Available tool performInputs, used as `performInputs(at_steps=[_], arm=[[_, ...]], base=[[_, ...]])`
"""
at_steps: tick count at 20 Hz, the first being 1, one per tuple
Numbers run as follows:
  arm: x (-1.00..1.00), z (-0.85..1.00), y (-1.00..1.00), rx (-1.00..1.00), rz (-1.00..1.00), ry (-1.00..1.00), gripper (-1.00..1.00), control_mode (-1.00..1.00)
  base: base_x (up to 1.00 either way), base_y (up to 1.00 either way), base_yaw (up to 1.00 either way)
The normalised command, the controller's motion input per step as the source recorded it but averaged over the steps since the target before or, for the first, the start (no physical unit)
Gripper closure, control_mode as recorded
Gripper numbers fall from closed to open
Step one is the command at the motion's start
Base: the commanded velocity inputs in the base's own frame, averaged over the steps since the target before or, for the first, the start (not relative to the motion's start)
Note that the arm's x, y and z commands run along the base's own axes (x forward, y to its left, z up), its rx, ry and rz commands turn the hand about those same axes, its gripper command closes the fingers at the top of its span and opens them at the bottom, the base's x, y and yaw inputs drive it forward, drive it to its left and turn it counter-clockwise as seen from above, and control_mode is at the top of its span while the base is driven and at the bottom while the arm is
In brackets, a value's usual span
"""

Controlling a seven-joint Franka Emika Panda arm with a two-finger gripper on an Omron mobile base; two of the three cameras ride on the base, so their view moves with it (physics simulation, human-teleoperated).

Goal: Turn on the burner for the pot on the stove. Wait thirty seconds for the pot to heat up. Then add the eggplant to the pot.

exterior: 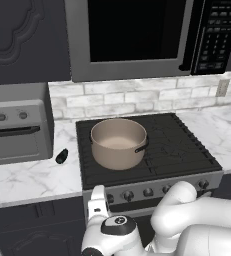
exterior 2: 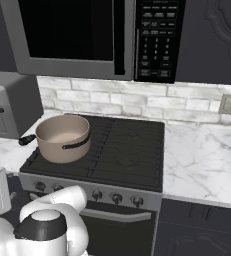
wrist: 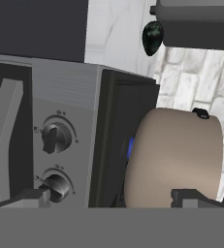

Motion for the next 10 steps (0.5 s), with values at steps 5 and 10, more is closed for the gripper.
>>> performInputs(at_steps=[5,10], arm=[[0.0,0.0,0.0,0.0,0.0,0.0,-1.0,-1.0],[0.0,0.0,0.0,0.0,0.0,0.0,-1.0,-1.0]], base=[[0.0,0.0,0.0],[0.0,0.0,0.0]])
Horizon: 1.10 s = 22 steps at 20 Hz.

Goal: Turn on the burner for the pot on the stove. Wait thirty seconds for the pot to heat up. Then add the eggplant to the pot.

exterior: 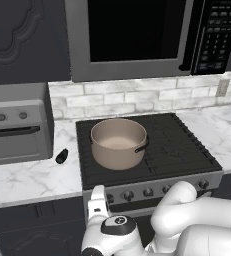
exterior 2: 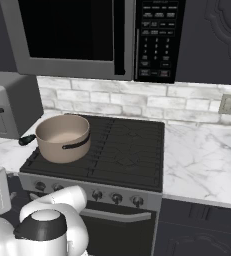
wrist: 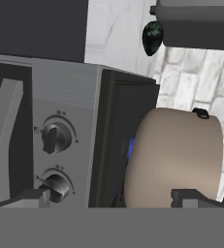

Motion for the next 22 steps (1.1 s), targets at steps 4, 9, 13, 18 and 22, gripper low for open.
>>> performInputs(at_steps=[4,9,13,18,22], arm=[[0.0,0.0,0.0,0.0,0.0,0.0,-1.0,-1.0],[0.0,0.0,0.0,0.0,0.0,0.0,-1.0,-1.0],[0.0,0.0,0.0,0.0,0.0,0.0,-1.0,-1.0],[0.0,0.0,0.0,0.0,0.0,0.0,-1.0,-1.0],[0.0,0.0,0.0,0.0,0.0,0.0,-1.0,-1.0]], base=[[0.0,0.0,0.0],[0.0,0.0,0.0],[0.0,0.0,0.0],[0.0,0.0,0.0],[0.0,0.0,0.0]])
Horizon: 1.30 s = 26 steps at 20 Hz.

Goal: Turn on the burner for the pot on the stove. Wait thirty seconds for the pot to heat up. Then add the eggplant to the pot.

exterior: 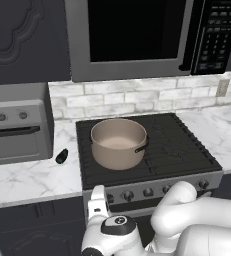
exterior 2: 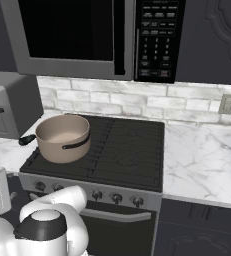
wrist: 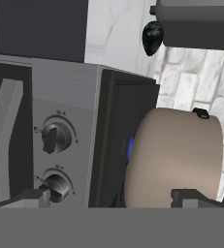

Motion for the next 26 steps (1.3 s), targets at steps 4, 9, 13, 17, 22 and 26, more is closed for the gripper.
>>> performInputs(at_steps=[4,9,13,17,22,26], arm=[[0.0,0.0,0.0,0.0,0.0,0.0,-1.0,-1.0],[0.0,0.0,0.0,0.0,0.0,0.0,-1.0,-1.0],[0.0,0.0,0.0,0.0,0.0,0.0,-1.0,-1.0],[0.0,0.0,0.0,0.0,0.0,0.0,-1.0,-1.0],[0.0,0.0,0.0,0.0,0.0,0.0,-1.0,-1.0],[0.0,0.0,0.0,0.0,0.0,0.0,-1.0,-1.0]], base=[[0.0,0.0,0.0],[0.0,0.0,0.0],[0.0,0.0,0.0],[0.0,0.0,0.0],[0.0,0.0,0.0],[0.0,0.0,0.0]])
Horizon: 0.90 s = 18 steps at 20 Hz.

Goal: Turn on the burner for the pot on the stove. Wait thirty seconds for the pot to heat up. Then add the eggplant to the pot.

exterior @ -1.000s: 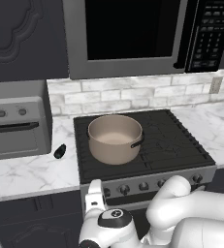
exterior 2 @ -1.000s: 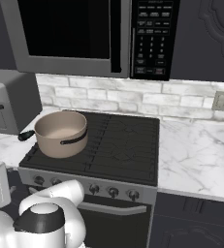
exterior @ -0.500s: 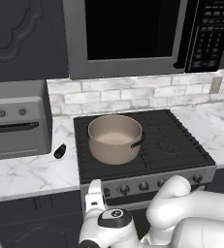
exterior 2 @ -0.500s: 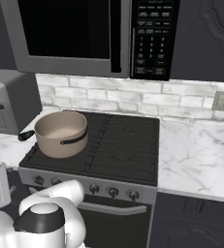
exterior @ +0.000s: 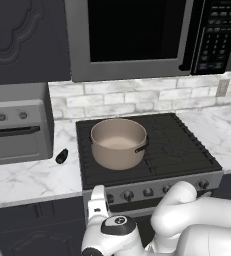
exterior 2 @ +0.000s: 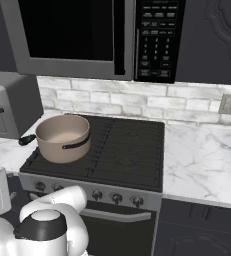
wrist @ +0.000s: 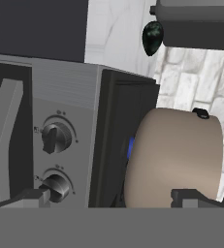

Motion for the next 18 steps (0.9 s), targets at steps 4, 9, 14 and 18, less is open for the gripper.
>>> performInputs(at_steps=[4,9,14,18], arm=[[0.0,0.0,0.0,0.0,0.0,0.0,-1.0,-1.0],[0.0,0.0,0.0,0.0,0.0,0.0,-1.0,-1.0],[0.0,0.0,0.0,0.0,0.0,0.0,-1.0,-1.0],[0.0,0.0,0.0,0.0,0.0,0.0,-1.0,-1.0]], base=[[0.0,0.0,0.0],[0.0,0.0,0.0],[0.0,0.0,0.0],[0.0,0.0,0.0]])
